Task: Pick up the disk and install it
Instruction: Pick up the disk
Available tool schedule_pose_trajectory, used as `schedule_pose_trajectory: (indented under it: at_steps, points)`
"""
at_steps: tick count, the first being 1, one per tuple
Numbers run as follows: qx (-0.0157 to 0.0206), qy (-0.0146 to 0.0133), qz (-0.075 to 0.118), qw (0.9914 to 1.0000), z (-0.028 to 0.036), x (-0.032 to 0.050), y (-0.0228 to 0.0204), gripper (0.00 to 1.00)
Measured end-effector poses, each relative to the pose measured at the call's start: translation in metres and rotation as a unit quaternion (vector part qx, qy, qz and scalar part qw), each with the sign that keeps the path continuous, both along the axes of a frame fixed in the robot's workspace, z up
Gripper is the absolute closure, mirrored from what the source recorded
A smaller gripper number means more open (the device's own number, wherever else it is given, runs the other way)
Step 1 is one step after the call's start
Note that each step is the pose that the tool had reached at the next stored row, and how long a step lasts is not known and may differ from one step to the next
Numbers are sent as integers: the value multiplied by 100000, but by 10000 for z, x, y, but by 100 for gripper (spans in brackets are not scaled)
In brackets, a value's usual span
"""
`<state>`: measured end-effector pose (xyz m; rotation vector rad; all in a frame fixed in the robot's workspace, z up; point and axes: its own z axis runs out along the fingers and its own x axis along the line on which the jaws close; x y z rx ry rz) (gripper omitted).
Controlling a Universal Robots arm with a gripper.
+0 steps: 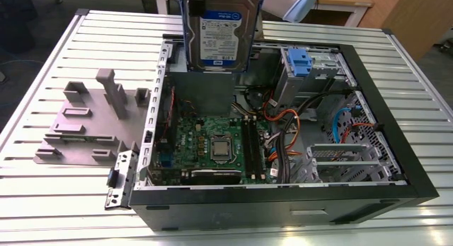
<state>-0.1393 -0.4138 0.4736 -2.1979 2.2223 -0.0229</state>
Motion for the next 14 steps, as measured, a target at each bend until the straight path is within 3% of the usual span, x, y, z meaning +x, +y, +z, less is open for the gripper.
schedule_pose_trajectory:
  at_steps: [5,14]
  points:
    - [6,-4,0,100000,-12,56,-73,64]
    - [4,-3,-2,100000,-27,242,-122,64]
